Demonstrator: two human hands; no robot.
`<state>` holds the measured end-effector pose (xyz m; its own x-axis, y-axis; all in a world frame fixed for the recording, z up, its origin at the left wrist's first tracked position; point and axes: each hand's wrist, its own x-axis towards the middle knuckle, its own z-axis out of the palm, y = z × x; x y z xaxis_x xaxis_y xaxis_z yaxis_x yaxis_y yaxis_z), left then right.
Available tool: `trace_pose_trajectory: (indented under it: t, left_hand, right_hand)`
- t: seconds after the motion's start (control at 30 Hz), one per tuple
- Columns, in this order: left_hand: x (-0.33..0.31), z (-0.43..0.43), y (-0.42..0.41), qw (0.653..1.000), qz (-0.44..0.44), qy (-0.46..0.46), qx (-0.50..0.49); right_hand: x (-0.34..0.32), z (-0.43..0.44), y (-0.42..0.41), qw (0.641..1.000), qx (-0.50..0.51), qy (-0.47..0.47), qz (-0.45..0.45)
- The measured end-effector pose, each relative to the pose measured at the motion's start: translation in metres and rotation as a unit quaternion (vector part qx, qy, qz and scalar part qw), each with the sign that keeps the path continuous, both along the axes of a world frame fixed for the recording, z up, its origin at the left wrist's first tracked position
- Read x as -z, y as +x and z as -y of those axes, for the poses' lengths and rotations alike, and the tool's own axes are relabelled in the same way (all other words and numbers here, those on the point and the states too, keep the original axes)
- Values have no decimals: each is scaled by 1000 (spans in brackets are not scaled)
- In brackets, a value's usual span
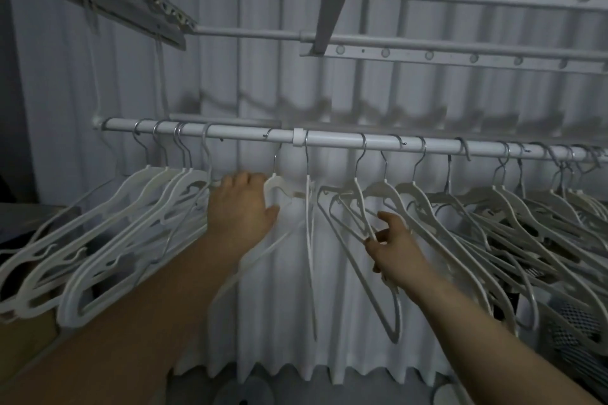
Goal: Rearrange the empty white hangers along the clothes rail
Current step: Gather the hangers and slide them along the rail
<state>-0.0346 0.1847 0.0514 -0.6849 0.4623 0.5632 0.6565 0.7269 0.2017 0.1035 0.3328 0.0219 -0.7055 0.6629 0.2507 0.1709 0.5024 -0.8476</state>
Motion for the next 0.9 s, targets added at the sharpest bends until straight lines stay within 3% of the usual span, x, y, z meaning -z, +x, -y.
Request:
trace_pose_trajectory:
  t: [0.1, 0.23, 0.33, 0.5, 0.7, 0.8, 0.9]
  left_hand:
    - [13, 14, -1, 988, 154, 0, 30]
    - [30, 28, -3, 967, 253, -16, 36]
    - [37, 34, -7, 941, 334, 38, 34]
    - [23, 34, -16, 947, 300, 107, 36]
    - [14, 18, -30, 972, 235, 7, -19]
    - [23, 20, -37, 970, 243, -6, -24]
    - [34, 37, -42, 961, 277, 2, -19]
  right_hand:
    - [0, -1, -4, 1000, 6, 2, -17]
    - [-3, 7, -7, 1000, 2, 24, -3]
    - [0, 8, -10, 998, -7, 51, 24]
    - [1, 9, -13, 996, -12, 60, 61]
    - [1, 8, -8, 995, -1, 78, 63]
    - [0, 8, -5, 989, 35, 135, 50]
    - [-6, 13, -5, 973, 56, 224, -28]
